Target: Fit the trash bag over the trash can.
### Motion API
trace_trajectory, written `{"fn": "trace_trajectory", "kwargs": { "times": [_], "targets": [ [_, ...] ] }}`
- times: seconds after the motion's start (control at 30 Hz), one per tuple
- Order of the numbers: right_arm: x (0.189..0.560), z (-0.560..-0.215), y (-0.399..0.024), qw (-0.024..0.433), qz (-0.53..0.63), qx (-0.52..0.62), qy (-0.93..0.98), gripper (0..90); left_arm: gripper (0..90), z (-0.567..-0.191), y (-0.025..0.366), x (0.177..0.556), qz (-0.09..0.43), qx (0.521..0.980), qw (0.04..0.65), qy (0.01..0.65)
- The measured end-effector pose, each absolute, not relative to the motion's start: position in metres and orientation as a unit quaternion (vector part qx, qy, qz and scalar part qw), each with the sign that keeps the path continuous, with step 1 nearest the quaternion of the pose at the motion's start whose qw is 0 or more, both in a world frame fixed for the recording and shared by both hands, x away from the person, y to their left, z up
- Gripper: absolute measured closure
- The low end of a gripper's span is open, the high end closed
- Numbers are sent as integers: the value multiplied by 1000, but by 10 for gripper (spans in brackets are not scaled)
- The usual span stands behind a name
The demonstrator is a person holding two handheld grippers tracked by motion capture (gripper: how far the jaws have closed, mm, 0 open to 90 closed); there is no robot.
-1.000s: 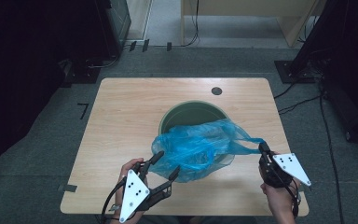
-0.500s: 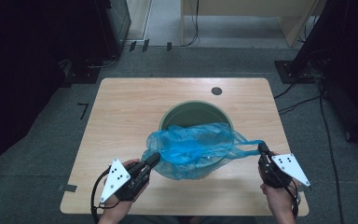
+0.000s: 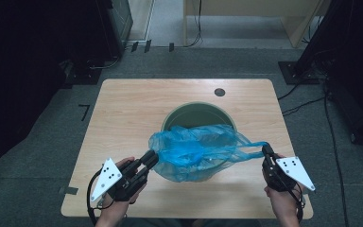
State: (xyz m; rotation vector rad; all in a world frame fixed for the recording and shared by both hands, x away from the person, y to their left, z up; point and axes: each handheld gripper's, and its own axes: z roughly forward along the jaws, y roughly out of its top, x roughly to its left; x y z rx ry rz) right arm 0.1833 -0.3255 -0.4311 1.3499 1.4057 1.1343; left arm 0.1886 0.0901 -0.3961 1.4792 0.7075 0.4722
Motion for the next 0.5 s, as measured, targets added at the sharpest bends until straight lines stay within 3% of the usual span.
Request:
{"fn": "trace_trajectory", "kwargs": {
  "times": [0.1, 0.33, 0.5],
  "targets": [
    [183, -431, -324, 429, 455, 539, 564, 900, 807, -400, 86, 190, 225, 665, 641, 310],
    [184, -437, -319, 424, 451, 537, 573, 900, 885, -412, 89, 195, 201, 704, 623, 276],
    [183, -437, -313, 423, 454, 527, 581, 900, 900, -424, 99, 209, 191, 698, 622, 299]
  ]
}}
